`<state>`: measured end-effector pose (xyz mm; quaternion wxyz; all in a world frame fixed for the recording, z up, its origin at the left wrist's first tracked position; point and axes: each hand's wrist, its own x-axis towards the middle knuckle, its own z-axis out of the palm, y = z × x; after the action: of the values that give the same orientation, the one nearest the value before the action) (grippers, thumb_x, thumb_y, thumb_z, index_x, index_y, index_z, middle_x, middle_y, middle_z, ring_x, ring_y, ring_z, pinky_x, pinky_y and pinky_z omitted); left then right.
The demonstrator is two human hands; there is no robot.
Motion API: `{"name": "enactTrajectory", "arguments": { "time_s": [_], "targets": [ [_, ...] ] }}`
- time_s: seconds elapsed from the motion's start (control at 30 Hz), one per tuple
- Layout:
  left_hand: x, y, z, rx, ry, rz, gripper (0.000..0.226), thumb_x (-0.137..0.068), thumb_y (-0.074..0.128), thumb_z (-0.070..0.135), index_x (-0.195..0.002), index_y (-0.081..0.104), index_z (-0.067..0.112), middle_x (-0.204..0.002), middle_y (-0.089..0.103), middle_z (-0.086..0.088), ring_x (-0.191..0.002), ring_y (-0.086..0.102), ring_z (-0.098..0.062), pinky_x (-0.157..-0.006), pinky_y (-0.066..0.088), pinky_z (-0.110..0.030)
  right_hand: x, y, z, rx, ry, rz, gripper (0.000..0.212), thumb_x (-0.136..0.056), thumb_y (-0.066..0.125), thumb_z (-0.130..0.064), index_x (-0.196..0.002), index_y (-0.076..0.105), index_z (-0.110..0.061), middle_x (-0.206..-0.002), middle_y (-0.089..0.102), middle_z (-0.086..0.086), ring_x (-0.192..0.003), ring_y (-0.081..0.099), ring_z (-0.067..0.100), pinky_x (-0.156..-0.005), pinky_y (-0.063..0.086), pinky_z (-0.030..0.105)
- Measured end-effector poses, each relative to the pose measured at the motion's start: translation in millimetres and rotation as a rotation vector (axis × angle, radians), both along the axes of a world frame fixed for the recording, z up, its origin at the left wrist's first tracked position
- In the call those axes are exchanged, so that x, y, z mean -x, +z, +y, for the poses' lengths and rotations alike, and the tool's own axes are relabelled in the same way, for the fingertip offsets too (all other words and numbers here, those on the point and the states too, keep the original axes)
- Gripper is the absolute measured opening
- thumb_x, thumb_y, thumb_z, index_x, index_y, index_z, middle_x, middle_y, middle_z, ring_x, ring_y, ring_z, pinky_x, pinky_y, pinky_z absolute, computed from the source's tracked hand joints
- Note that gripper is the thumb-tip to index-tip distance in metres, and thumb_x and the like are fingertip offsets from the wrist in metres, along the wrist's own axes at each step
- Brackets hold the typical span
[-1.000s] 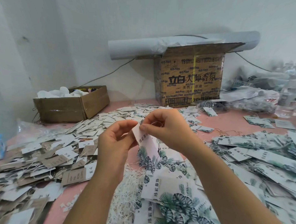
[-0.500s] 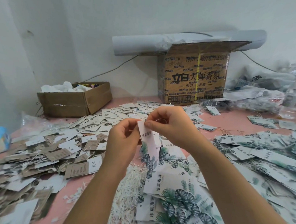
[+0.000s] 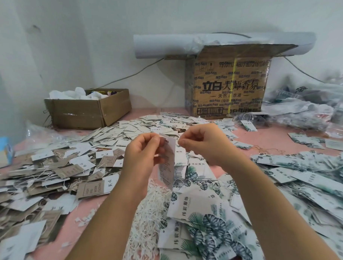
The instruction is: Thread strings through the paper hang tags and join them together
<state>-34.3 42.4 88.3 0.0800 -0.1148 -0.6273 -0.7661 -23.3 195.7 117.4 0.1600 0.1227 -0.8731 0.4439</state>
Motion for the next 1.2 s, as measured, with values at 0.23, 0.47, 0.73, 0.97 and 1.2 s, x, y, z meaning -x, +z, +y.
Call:
{"name": "enactTrajectory", "arguments": {
  "time_s": [0.23,0.47,0.73,0.97,1.2],
  "targets": [
    [4,3,-4,-0.332,-0.051,-0.144,0.012,-0.095,0.049,0.009,-0.088,0.058,0.009,-0.067,0.071,0.001,-0.054,0.060,-0.005,-0.049,0.050,-0.018,4,-4,19,0.077,-0.084,-0.059,0.016,-0.084,0.067,-0.018,-0.068,0.065,-0.020,-0.047,0.059,-0.011,-0.041,0.042,0.001,-0.041,0.038,0.014],
    [5,3,-6,-0.433,-0.076,-0.194,0.010,-0.096,0.047,0.011,-0.091,0.055,0.006,-0.073,0.072,-0.006,-0.053,0.060,-0.007,-0.049,0.050,-0.018,8,-7,32,0.093,-0.186,-0.081,0.018,-0.083,0.068,-0.019,-0.065,0.065,-0.017,-0.048,0.059,-0.008,-0.041,0.043,0.005,-0.041,0.036,0.017],
    [6,-1,-5,-0.350,-0.050,-0.174,0.007,-0.088,0.057,0.007,-0.084,0.062,0.007,-0.057,0.061,0.003,-0.053,0.056,-0.006,-0.053,0.052,-0.017,7,-5,40,0.245,-0.191,-0.025,0.012,-0.085,0.062,-0.004,-0.079,0.070,-0.011,-0.051,0.062,-0.008,-0.041,0.049,-0.001,-0.044,0.045,0.013],
    [3,-4,-1,-0.198,-0.121,-0.077,0.009,-0.087,0.056,0.001,-0.087,0.063,0.008,-0.062,0.066,0.002,-0.057,0.061,-0.005,-0.057,0.053,-0.018,0,0,18,0.333,0.042,-0.006,0.017,-0.083,0.061,0.006,-0.077,0.065,-0.009,-0.058,0.067,-0.001,-0.050,0.060,0.008,-0.050,0.051,0.019],
    [-3,-2,5,-0.086,-0.162,0.000,0.013,-0.091,0.050,-0.002,-0.088,0.055,0.010,-0.058,0.060,0.002,-0.054,0.057,-0.006,-0.055,0.052,-0.019,1,-4,-8,0.116,0.135,0.012,0.019,-0.080,0.069,-0.003,-0.069,0.067,-0.018,-0.057,0.062,-0.006,-0.050,0.054,0.002,-0.051,0.048,0.016]
  ]
}}
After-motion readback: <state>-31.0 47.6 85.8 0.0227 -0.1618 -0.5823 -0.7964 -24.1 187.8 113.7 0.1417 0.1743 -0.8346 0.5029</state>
